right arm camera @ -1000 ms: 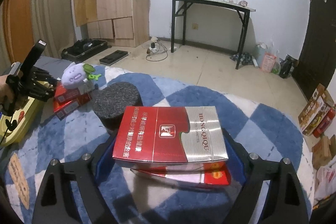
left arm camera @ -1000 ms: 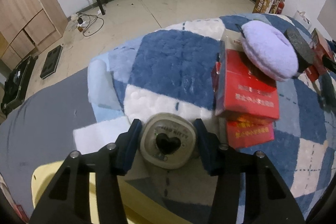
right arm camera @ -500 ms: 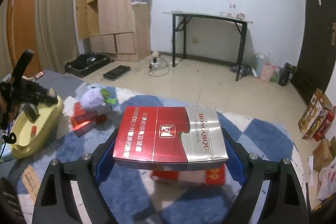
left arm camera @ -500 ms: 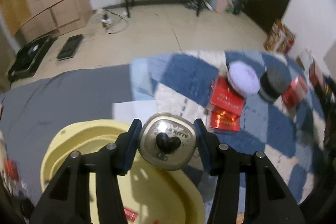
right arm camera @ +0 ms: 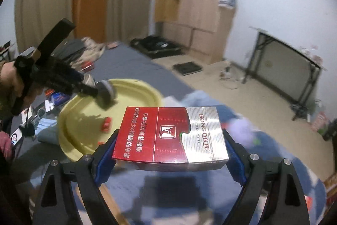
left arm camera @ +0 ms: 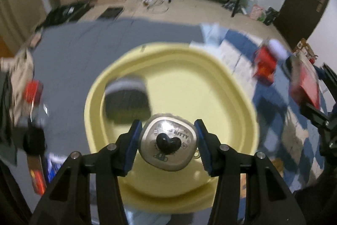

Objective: Organize rigid objects
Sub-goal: 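Carry tin and red-silver box to the yellow tray and release both, then grasp the lavender plush ball with left tool while right tool grasps red box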

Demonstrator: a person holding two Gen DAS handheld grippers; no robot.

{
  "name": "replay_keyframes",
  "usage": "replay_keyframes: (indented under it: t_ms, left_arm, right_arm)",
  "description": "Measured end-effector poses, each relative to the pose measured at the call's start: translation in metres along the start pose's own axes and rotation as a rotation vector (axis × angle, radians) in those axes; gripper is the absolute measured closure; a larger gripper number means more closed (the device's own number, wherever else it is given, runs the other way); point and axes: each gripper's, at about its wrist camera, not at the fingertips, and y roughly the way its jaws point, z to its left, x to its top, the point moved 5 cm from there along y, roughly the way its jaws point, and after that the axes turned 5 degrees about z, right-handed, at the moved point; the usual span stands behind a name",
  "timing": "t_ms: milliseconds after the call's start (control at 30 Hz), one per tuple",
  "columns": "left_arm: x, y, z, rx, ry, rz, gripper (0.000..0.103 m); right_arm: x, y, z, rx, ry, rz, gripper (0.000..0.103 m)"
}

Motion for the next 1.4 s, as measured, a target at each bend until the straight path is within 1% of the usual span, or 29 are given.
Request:
replay_keyframes:
  t_ms: [67,133,233,300,367,433,467,500,567,733,800,867,900,933,967,1000,1033,1067,1100,1167,1233,1333,1400]
  left_arm:
    - [-0.01,0.013,0.007,-0.012,-0.023,0.037,0.05]
    - [-0.017,0.026,0.014,-0.044,-0.043,0.062,0.05]
    - [-0.02,0.039,0.016,-0.071,-0.048,0.08,0.05]
    - [-0.021,0.048,0.019,-0.08,-0.056,0.096,0.05]
    - [-0.022,0.055,0.02,-0.081,-0.049,0.117,0.05]
    - [-0.021,0.061,0.02,-0.068,-0.043,0.129,0.05]
    - [-0.021,0.063,0.022,-0.077,-0.046,0.13,0.05]
    - [-0.022,0.066,0.023,-0.087,-0.051,0.132,0.05]
    - [-0.021,0.066,0.02,-0.066,-0.024,0.124,0.05]
    - [-0.019,0.066,0.019,-0.07,-0.015,0.117,0.05]
    - [-0.02,0.066,0.018,-0.061,-0.008,0.114,0.05]
    - [-0.022,0.066,0.016,-0.046,0.007,0.119,0.05]
    - [-0.022,0.064,0.015,-0.042,0.017,0.118,0.048]
    - [-0.021,0.061,0.014,-0.042,0.022,0.107,0.046]
    - [-0.019,0.057,0.012,-0.049,0.023,0.093,0.039]
    - [-0.016,0.049,0.012,-0.06,0.021,0.065,0.028]
    - [-0.014,0.042,0.012,-0.063,0.023,0.039,0.021]
    - [-0.011,0.035,0.013,-0.056,0.026,0.011,0.011]
    - [-0.008,0.028,0.015,-0.044,0.022,-0.015,0.008]
    - [-0.003,0.018,0.017,-0.046,-0.001,-0.036,0.008]
    - [0.004,0.008,0.016,-0.046,-0.022,-0.057,0.008]
    - [0.017,-0.008,-0.002,-0.034,0.01,-0.079,0.005]
    - [0.031,-0.016,-0.024,-0.032,0.038,-0.095,0.0]
  right_arm:
    - [0.011,0.032,0.022,0.042,-0.021,0.045,0.015]
    - [0.021,0.055,0.037,0.069,-0.055,0.066,0.015]
    - [0.038,0.092,0.061,0.1,-0.12,0.111,0.015]
    - [0.049,0.114,0.068,0.101,-0.15,0.14,0.015]
    - [0.05,0.137,0.069,0.093,-0.19,0.175,0.015]
    - [0.052,0.154,0.07,0.088,-0.199,0.198,0.015]
    - [0.056,0.166,0.07,0.088,-0.199,0.207,0.015]
    - [0.057,0.174,0.072,0.092,-0.197,0.216,0.015]
    - [0.056,0.188,0.075,0.104,-0.189,0.232,0.015]
    - [0.05,0.208,0.085,0.093,-0.213,0.266,0.015]
    - [0.048,0.216,0.085,0.092,-0.209,0.278,0.015]
    - [0.049,0.215,0.083,0.103,-0.192,0.268,0.015]
    - [0.05,0.215,0.083,0.106,-0.188,0.267,0.015]
    - [0.05,0.213,0.083,0.107,-0.185,0.265,0.011]
    - [0.051,0.211,0.083,0.101,-0.181,0.26,0.01]
    - [0.05,0.205,0.082,0.098,-0.175,0.255,0.009]
    - [0.05,0.2,0.08,0.088,-0.171,0.251,0.005]
    - [0.05,0.193,0.077,0.091,-0.148,0.238,0.0]
    - [0.05,0.185,0.073,0.097,-0.123,0.226,0.0]
    - [0.05,0.173,0.067,0.128,-0.077,0.217,0.0]
    - [0.05,0.155,0.059,0.132,-0.045,0.188,0.0]
    - [0.043,0.113,0.032,0.09,0.04,0.126,0.0]
    - [0.037,0.089,0.014,0.057,0.084,0.097,0.0]
